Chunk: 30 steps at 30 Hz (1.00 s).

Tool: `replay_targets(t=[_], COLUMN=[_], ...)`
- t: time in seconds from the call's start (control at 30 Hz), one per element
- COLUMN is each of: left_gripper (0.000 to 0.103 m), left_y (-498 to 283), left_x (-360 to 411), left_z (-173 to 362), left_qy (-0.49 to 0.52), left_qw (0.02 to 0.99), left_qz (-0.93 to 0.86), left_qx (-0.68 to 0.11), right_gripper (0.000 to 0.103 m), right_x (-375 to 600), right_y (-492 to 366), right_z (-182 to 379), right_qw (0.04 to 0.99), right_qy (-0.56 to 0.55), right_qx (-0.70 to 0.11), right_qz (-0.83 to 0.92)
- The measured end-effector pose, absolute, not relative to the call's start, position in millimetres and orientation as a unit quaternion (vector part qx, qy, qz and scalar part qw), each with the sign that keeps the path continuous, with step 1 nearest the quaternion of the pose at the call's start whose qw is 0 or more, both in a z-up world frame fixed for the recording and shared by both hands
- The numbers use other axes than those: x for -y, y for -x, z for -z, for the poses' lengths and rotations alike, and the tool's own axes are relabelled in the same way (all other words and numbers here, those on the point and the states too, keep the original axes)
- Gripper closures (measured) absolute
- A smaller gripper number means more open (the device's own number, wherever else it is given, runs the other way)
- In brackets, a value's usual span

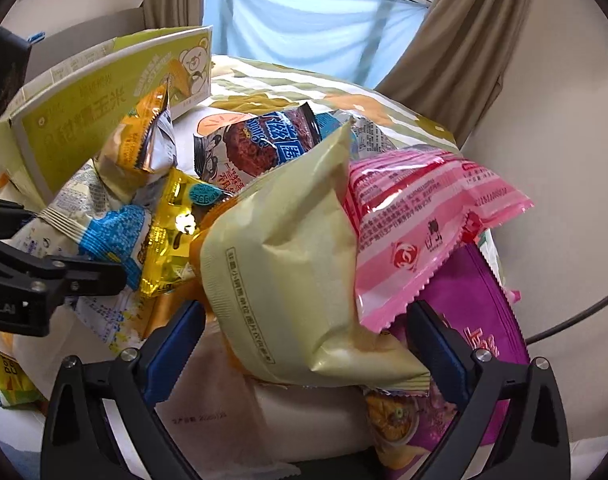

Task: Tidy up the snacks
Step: 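Grasp the cream triangular snack pack with the left gripper while the right grasps the yellow-green bag, then lower both held bags into the cardboard box and open both grippers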

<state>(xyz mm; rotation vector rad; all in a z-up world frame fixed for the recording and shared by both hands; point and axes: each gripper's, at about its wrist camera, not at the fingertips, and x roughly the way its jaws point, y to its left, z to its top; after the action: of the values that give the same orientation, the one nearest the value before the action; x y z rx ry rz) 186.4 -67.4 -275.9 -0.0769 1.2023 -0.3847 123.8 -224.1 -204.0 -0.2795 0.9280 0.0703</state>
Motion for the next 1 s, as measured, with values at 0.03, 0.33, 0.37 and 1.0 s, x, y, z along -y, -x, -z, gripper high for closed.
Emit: replay_targets(t=[0.03, 0.33, 0.37, 1.0], left_gripper=[0.037, 0.037, 0.037, 0.038], left_y=[-184.6, -169.1, -167.0, -107.6], left_x=[66.6, 55.8, 54.5, -1.8], left_z=[274.1, 246.6, 243.2, 125.6], left_qy=[0.036, 0.039, 0.040, 0.061], left_qw=[0.808, 0.825, 0.826, 0.895], left_qz=[0.179, 0.171, 0.169, 0.108], left_qx=[-0.560, -0.538, -0.535, -0.428], right_gripper=[0.016, 0.041, 0.041, 0.041], right_x=[222.5, 215.2, 215.3, 180.5], right_y=[-124.9, -123.2, -122.1, -87.6], right_z=[205.2, 203.1, 200.7, 110.0], right_qw=[0.883, 0.881, 0.882, 0.902], right_qy=[0.141, 0.159, 0.158, 0.103], right_qx=[-0.446, -0.443, -0.441, -0.399], right_qz=[-0.035, -0.045, -0.045, -0.131])
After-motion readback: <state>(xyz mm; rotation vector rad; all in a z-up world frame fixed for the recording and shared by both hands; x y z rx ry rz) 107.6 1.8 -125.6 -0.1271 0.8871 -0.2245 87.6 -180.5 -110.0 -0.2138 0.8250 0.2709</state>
